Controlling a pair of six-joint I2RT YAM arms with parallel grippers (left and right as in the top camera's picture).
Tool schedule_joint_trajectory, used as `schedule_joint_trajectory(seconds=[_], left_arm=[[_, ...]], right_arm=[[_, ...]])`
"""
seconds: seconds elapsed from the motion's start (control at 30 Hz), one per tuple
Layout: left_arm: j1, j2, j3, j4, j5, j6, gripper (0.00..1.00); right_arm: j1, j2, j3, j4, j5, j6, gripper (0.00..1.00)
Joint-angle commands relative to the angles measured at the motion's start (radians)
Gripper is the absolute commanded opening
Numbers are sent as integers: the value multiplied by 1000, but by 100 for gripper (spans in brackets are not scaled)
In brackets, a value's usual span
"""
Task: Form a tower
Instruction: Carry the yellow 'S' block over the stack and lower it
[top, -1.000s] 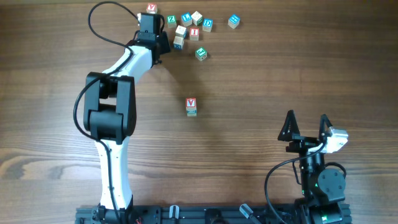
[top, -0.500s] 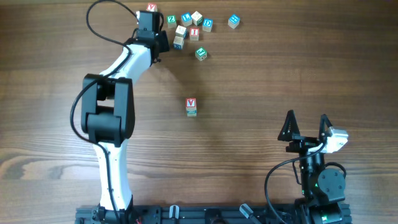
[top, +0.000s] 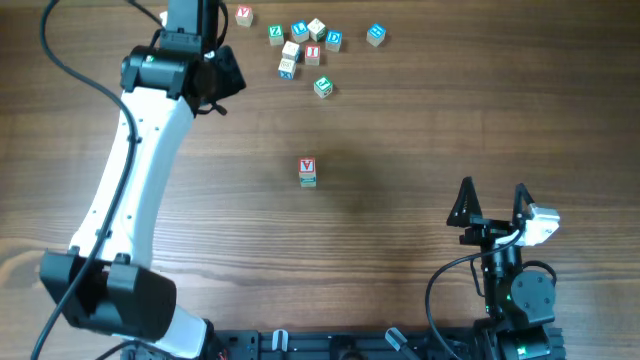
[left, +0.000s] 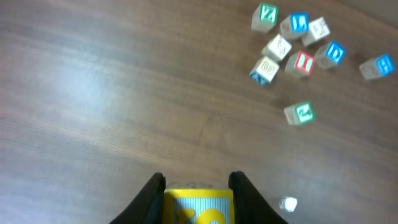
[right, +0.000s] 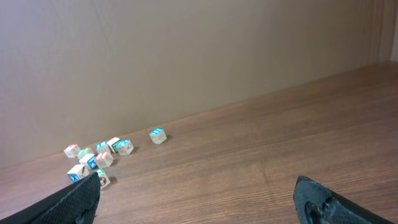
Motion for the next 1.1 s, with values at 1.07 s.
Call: schedule_joint_trajectory(seconds=[1.07], left_arm=[[-123, 28, -743, 602, 10, -82, 31]], right_arm=[[-4, -7, -1, 4, 14, -17, 100]])
